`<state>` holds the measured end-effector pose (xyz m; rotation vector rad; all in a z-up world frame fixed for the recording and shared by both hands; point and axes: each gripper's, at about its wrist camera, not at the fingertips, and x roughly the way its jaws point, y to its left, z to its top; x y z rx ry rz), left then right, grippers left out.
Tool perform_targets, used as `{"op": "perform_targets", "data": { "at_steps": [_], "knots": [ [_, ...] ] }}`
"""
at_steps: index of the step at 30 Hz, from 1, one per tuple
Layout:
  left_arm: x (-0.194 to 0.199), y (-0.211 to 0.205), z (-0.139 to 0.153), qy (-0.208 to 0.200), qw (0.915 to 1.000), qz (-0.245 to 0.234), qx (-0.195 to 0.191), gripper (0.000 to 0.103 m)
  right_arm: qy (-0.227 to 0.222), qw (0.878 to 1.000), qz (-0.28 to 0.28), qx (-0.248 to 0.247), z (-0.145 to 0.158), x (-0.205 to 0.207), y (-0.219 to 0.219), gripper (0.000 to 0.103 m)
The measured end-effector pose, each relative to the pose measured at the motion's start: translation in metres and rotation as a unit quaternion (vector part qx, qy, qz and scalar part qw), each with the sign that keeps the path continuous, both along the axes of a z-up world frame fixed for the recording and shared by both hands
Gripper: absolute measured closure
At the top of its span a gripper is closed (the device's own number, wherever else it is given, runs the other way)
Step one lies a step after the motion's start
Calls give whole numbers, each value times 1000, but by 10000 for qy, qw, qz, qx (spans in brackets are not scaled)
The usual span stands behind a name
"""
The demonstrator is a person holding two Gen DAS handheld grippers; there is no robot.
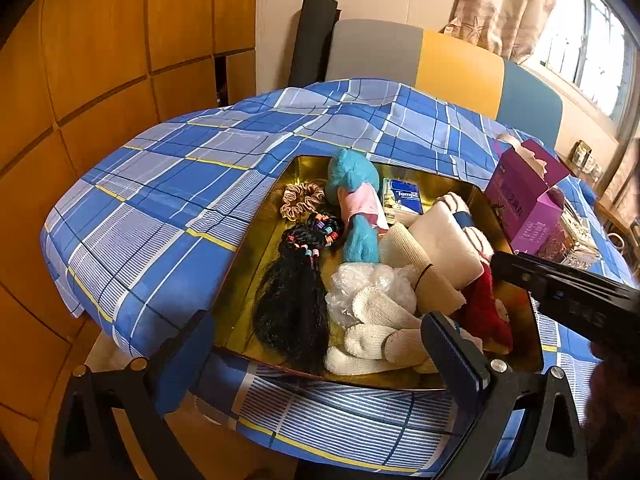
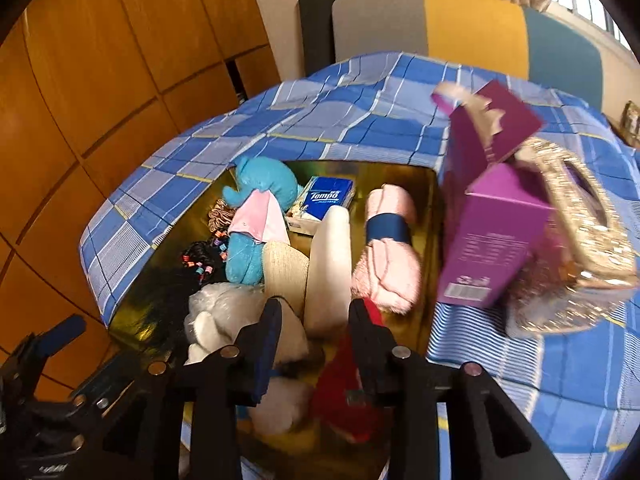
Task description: Organize soft objects
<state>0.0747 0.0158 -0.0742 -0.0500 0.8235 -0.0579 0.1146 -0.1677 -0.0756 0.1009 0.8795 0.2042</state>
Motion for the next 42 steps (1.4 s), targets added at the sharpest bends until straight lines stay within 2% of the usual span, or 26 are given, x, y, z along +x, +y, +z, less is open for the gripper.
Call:
{"op": "perform_targets", "data": {
  "at_steps": [7, 17, 22, 25, 29, 36, 42],
  "knots": [
    [-6, -1, 9, -224, 9996, 44, 140, 0, -204, 9992, -218, -264, 21, -28, 1, 65],
    [-27, -10, 28, -464, 9955, 160, 806, 0, -424, 9945, -687, -670, 45, -55, 2, 64],
    [-39, -21, 33, -531, 9907, 165, 1238, 0, -773, 9915, -799, -682, 58, -74, 3, 64],
    [-46, -28, 35, -558, 9906, 13, 1248, 0, -754, 9912, -867, -660, 62, -80, 1, 64],
    [-48, -29, 38, -416, 9936, -63, 1045, 0, -641, 9897, -1073, -700, 62, -88, -3, 64],
    [-58, -21, 52, -461, 9965, 322, 619, 0, -826, 9819, -1402, -967, 64, -110, -11, 64],
    [-69, -25, 61, -534, 9960, 275, 655, 0, -788, 9840, -1360, -837, 63, -120, -12, 64]
  ]
}}
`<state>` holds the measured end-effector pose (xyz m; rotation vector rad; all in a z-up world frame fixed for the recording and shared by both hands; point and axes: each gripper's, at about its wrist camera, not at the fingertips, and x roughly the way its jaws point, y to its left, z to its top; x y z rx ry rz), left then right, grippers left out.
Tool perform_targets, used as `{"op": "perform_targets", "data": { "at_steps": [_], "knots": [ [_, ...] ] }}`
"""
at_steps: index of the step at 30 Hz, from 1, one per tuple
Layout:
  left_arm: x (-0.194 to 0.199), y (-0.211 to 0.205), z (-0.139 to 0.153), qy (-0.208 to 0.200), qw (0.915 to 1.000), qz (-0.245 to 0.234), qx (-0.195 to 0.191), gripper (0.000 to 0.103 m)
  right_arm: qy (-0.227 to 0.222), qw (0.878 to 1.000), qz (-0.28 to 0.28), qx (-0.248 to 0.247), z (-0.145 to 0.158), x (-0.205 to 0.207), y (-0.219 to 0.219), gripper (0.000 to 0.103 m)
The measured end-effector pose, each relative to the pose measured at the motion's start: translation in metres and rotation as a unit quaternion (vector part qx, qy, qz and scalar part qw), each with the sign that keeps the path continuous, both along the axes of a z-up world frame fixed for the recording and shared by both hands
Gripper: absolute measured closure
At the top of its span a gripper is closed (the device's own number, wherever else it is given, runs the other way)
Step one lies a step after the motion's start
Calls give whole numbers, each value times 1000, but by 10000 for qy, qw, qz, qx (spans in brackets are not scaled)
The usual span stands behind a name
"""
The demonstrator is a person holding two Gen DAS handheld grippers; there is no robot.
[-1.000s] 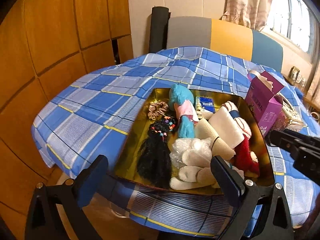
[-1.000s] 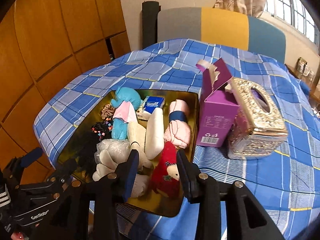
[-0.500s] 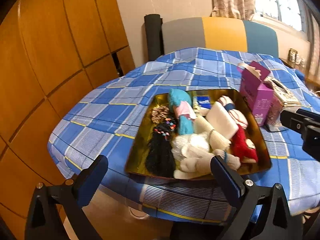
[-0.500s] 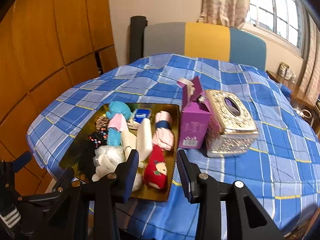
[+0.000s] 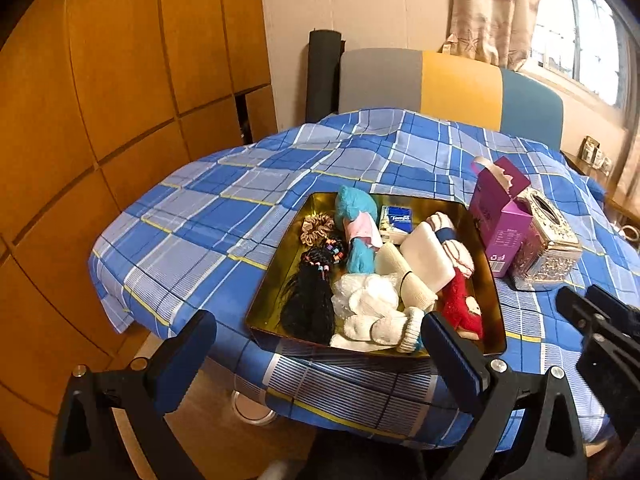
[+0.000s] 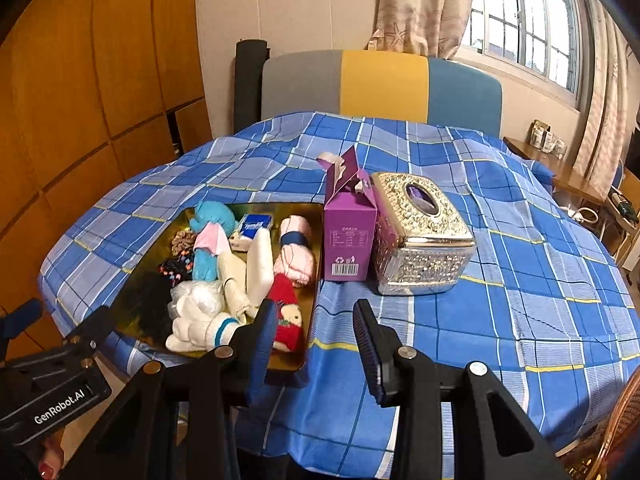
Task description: Organize soft objects
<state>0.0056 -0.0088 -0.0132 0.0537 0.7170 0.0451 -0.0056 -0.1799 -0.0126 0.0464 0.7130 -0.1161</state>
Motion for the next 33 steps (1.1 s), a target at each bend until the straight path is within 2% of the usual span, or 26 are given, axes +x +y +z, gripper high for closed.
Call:
{"op": "perform_targets", "data": {
  "at_steps": [4, 18, 33],
  "knots": [
    [-7, -3, 6, -183, 9995, 118, 209, 0, -20, 9996, 230, 133, 5, -4, 10, 64],
    [-4, 9, 9, 24, 9999, 68, -82, 0, 27, 9986, 428, 317, 10, -10, 20, 64],
    [-6, 9, 11, 38, 10000, 56, -40, 0, 70, 9981, 401, 467, 10, -9, 17, 64]
  ]
}}
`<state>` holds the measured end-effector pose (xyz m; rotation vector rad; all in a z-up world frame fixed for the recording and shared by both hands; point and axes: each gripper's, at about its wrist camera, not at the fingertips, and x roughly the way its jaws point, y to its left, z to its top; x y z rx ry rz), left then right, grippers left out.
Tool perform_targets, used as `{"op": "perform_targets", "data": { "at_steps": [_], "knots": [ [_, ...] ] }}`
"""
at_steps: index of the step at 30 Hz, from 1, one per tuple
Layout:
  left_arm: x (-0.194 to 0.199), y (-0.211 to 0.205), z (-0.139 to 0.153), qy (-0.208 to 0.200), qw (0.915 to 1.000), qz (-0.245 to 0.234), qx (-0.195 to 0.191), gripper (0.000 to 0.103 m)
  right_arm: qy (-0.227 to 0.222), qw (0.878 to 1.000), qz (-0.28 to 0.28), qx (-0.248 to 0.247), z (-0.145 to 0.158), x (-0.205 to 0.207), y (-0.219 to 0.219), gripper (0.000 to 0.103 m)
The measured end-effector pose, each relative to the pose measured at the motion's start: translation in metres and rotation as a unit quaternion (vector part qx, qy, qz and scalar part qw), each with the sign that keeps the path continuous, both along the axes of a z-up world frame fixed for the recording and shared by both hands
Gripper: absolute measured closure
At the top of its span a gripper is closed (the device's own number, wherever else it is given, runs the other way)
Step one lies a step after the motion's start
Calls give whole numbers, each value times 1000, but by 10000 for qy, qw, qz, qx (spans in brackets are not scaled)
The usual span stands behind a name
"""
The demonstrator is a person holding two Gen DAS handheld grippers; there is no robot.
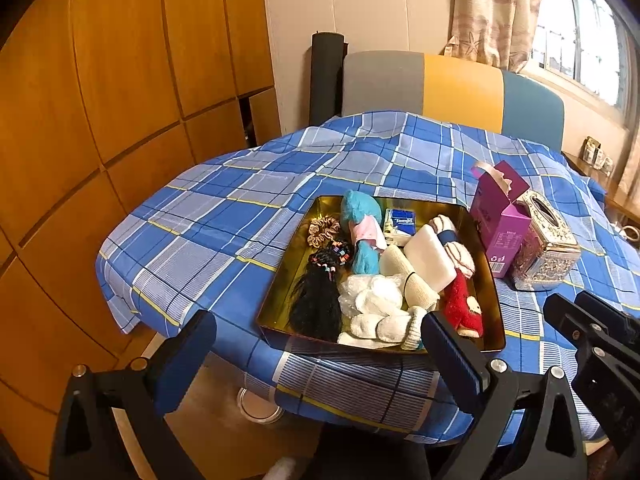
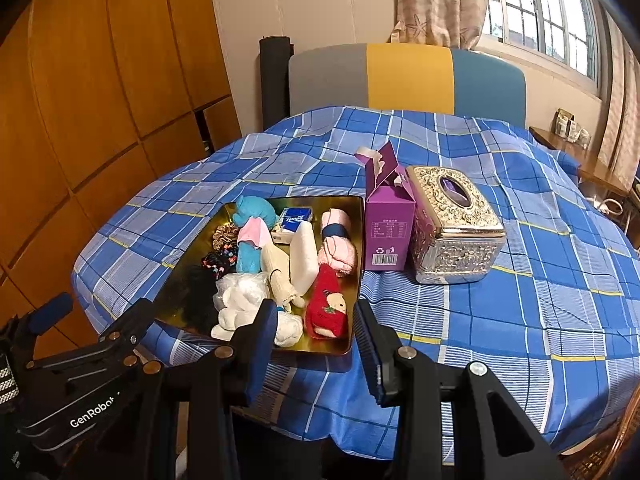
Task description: Organize soft objects
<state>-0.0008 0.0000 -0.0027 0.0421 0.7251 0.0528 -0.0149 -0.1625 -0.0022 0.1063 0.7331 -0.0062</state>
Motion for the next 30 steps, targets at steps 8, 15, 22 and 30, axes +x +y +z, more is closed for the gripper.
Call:
{"op": "perform_targets", "data": {
  "at_steps": [8, 15, 22, 30],
  "knots": [
    [0, 0, 0, 4, 10000, 0, -12, 0, 1, 10000, -22, -28, 0, 0, 0, 64],
    [-1, 0, 0, -3, 10000, -46, -10, 0, 0, 10000, -24, -25, 0, 0, -1, 64],
    [-1, 0, -1, -6, 10000, -32, -7, 0, 6, 10000, -39, -18, -1, 0, 0, 64],
    [-2, 1, 0, -33, 10000, -75, -35, 0, 15, 10000, -52, 2, -1, 1, 0, 64]
  ]
}}
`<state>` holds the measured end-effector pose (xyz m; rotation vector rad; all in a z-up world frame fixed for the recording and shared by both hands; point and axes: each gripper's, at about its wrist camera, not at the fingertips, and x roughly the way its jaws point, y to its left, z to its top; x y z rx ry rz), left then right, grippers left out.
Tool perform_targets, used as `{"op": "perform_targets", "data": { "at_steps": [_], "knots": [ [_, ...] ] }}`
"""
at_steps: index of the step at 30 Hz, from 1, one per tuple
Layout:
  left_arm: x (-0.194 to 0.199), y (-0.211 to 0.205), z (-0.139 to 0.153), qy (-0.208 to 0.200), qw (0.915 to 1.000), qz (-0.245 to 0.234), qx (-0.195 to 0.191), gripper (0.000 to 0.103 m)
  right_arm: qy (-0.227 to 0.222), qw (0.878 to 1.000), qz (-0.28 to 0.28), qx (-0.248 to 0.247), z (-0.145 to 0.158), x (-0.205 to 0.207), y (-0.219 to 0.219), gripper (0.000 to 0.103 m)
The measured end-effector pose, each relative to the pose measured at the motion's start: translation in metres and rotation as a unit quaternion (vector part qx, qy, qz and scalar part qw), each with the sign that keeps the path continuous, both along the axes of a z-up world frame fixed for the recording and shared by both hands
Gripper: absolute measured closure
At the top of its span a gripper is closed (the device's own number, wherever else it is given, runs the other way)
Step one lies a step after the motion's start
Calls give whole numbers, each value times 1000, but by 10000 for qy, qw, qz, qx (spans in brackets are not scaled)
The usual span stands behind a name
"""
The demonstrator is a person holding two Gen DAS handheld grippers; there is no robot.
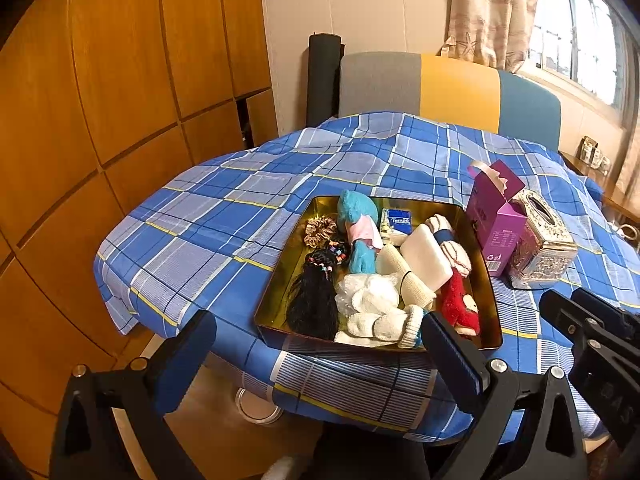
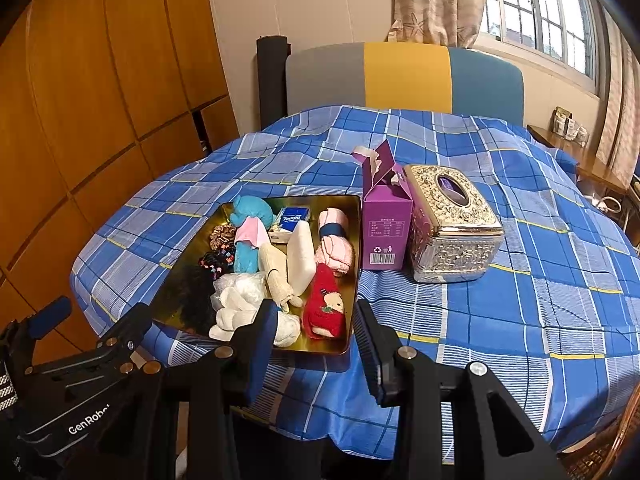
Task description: Organize soft objects
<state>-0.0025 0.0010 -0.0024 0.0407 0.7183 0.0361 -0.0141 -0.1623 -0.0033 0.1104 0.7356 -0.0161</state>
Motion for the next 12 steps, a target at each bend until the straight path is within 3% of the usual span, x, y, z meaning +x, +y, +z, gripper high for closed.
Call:
{"op": "perform_targets", "data": {
  "at_steps": [12],
  "knots": [
    [-1, -2, -2, -3, 10000, -34, -28, 0, 33, 10000, -18, 15, -2, 1, -1, 64]
  ]
}}
